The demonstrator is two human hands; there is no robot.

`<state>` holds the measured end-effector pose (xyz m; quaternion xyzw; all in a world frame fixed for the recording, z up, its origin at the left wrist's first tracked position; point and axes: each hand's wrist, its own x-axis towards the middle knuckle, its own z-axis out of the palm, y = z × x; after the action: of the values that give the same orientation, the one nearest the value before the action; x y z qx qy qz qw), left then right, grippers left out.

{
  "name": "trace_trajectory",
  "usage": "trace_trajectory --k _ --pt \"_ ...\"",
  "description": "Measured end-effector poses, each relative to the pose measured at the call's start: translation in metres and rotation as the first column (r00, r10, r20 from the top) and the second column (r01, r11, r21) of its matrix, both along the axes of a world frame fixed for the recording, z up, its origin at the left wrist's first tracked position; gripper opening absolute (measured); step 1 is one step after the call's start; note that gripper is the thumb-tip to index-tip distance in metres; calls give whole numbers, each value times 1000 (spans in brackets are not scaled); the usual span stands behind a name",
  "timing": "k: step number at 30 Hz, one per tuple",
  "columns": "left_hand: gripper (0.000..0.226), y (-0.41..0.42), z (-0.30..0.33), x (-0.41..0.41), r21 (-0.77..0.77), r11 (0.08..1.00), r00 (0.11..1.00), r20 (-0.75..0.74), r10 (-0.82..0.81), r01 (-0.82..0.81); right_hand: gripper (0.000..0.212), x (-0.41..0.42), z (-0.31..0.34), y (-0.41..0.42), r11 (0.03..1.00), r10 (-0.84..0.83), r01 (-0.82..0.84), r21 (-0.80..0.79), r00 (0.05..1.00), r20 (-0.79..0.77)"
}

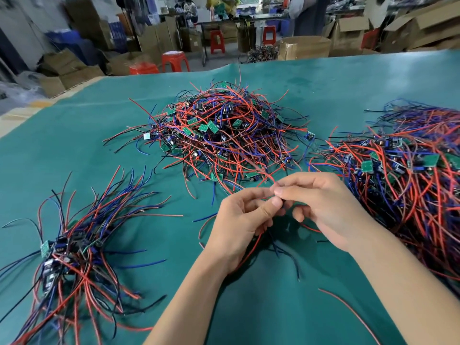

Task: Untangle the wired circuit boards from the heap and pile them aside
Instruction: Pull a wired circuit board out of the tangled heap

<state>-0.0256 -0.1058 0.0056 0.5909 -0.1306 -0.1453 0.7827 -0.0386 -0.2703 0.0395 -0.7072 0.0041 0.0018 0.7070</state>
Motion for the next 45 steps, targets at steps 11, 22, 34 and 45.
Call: trace_trajectory --k 11,22,34,45 --pt "15 1 5 -2 51 997 998 -6 -57 57 15 7 -3 -5 937 -345 349 19 916 204" --pt "13 0 10 -3 -24 1000 997 -70 12 -13 18 14 4 -49 622 -779 757 199 570 262" --pt "22 -1 4 -1 -37 999 998 -63 9 -12 35 -1 3 -5 971 -74 123 -207 970 232" --pt "13 -2 2 0 -98 995 998 -68 5 -12 17 -1 9 -10 977 -138 182 -108 935 328"
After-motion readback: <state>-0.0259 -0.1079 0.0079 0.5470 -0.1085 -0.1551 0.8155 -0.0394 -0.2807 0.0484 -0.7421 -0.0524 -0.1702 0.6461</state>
